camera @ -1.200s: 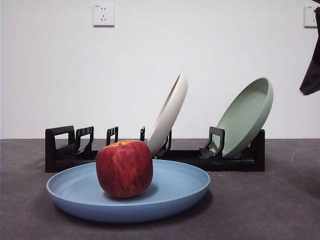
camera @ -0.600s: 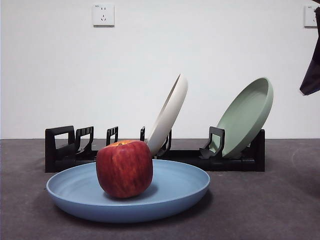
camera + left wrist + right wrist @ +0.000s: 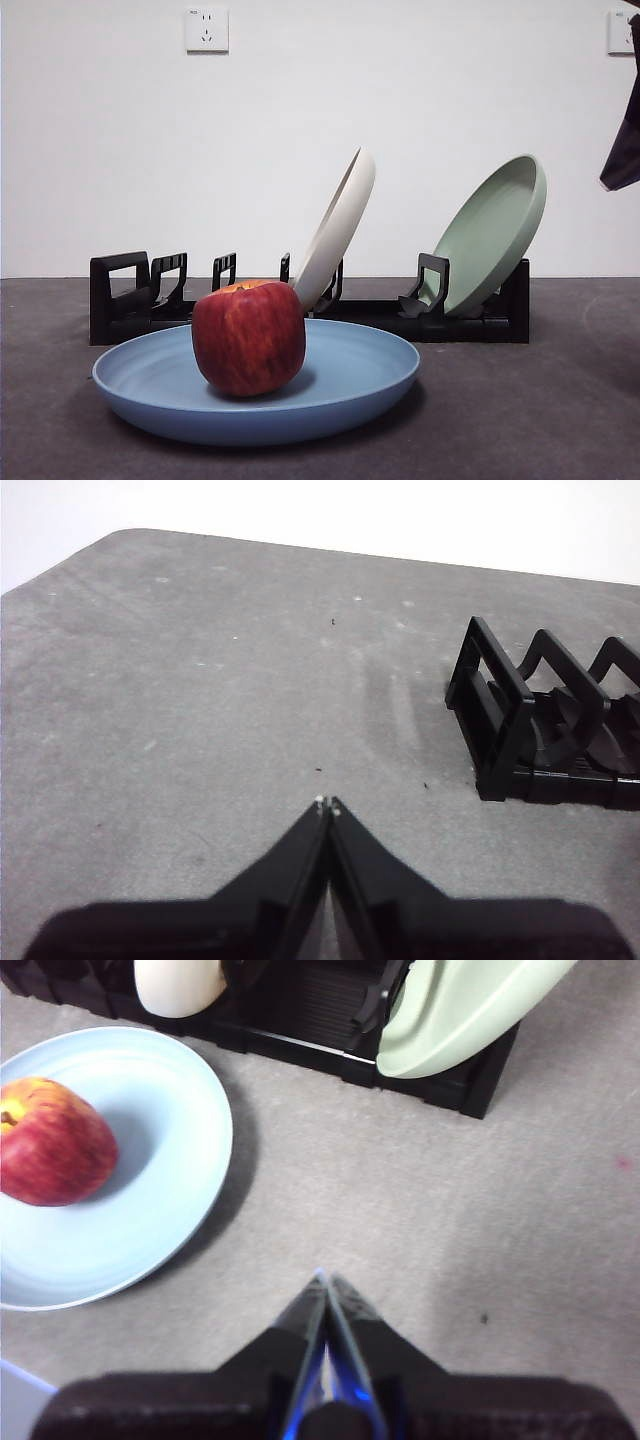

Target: Take the blue plate from the plate rack,put the plate on the table,take the apple from the table,put the apple in the plate

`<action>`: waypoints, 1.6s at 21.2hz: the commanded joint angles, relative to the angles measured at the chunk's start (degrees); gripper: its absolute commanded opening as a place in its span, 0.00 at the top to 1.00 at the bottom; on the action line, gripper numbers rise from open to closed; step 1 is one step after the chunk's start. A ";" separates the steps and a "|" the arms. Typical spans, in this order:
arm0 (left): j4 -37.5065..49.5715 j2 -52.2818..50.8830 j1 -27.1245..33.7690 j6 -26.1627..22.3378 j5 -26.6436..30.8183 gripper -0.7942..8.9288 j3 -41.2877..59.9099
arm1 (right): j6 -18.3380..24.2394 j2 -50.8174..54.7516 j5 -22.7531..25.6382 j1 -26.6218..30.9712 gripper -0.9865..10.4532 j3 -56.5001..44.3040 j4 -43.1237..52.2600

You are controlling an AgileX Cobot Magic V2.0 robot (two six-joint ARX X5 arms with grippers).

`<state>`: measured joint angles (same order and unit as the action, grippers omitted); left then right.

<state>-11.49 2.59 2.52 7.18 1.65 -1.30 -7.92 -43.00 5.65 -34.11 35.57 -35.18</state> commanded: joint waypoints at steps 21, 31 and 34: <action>-0.07 -0.15 0.20 0.33 -0.33 0.92 0.68 | 5.05 42.97 -0.94 25.16 0.91 -33.77 30.27; -0.09 -0.15 0.20 0.33 -0.33 0.92 0.68 | 2.60 42.95 -7.26 25.11 0.91 -35.26 24.85; -0.09 -0.15 0.20 0.33 -0.33 0.92 0.68 | 2.47 42.75 -6.84 25.09 0.91 -35.26 24.87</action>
<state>-11.51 2.59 2.52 7.18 1.50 -1.30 -4.38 -0.27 -1.37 -8.99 0.99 -10.04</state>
